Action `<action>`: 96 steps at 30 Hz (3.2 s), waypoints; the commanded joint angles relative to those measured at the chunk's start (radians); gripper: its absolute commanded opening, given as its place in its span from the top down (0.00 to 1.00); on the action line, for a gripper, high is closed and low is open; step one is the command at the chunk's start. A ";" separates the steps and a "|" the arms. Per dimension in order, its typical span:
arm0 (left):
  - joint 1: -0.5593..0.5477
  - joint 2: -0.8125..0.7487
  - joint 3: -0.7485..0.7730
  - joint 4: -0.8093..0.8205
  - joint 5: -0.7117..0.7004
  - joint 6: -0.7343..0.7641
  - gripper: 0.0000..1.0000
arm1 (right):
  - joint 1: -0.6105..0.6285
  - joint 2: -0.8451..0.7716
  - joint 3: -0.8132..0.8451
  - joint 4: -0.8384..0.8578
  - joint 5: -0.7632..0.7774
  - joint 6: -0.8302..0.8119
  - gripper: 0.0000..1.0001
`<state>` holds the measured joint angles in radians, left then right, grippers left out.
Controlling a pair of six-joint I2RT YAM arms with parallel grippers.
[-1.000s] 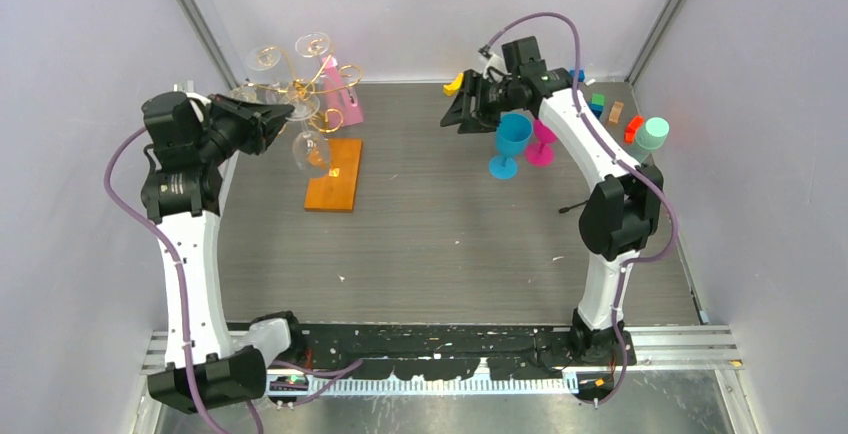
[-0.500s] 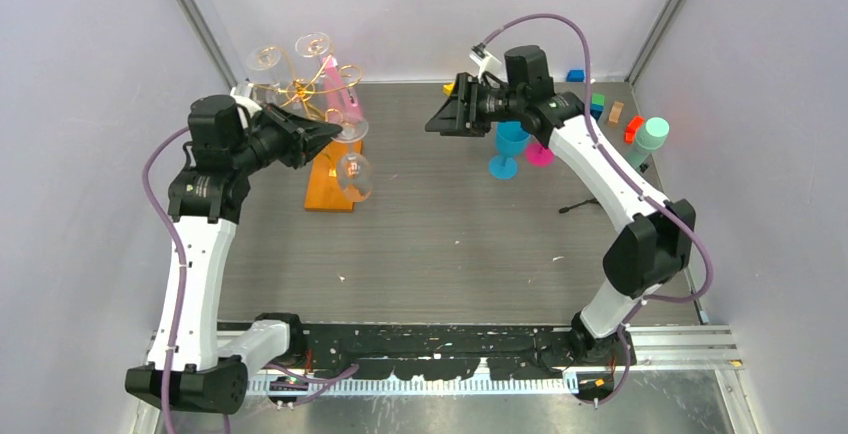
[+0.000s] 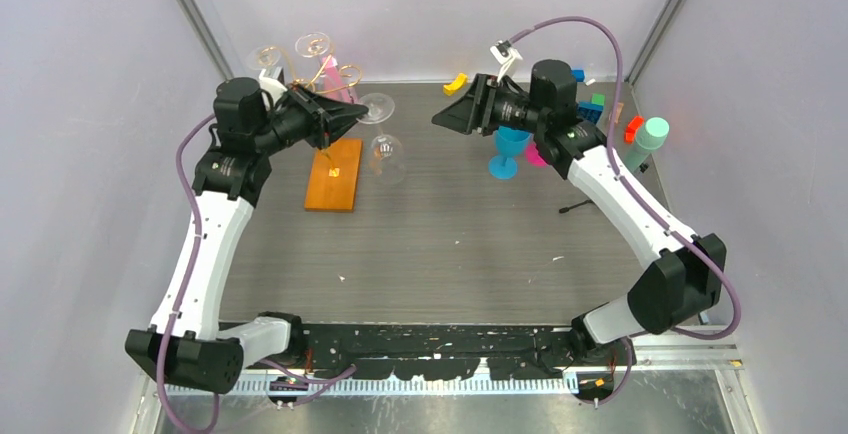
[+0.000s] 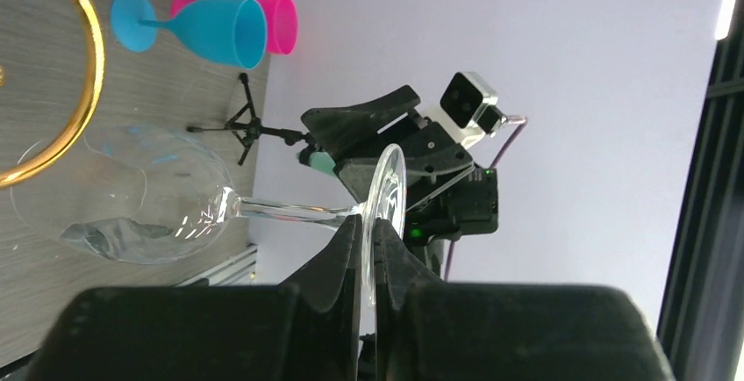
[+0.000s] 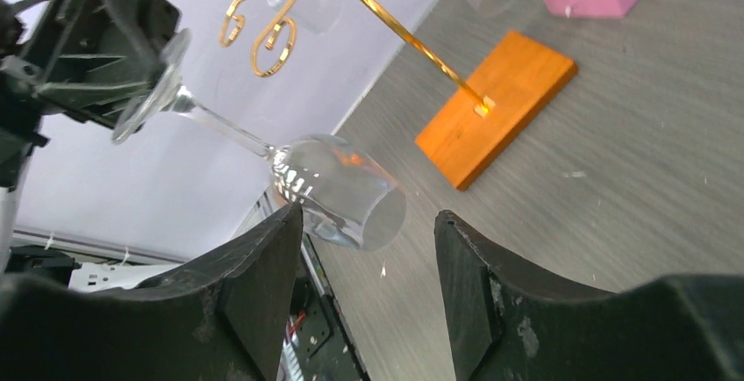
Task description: Take the wine glass off the wine glass rack
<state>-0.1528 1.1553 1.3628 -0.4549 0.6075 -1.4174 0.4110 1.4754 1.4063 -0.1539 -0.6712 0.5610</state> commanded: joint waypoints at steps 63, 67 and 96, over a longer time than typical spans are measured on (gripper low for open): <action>-0.142 0.200 -0.023 0.600 0.082 -0.409 1.00 | 0.116 0.016 -0.093 0.589 0.006 -0.226 0.55; -0.142 0.207 0.008 0.606 0.090 -0.404 1.00 | 0.118 0.022 -0.092 0.593 0.016 -0.215 0.65; -0.150 0.109 -0.033 0.491 -0.082 -0.234 0.23 | 0.140 0.151 0.039 0.887 0.970 0.385 1.00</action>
<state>-0.2955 1.2747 1.2949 0.0788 0.5518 -1.6650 0.5358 1.6199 1.4097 0.6010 0.1535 0.8337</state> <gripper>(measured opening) 0.775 0.130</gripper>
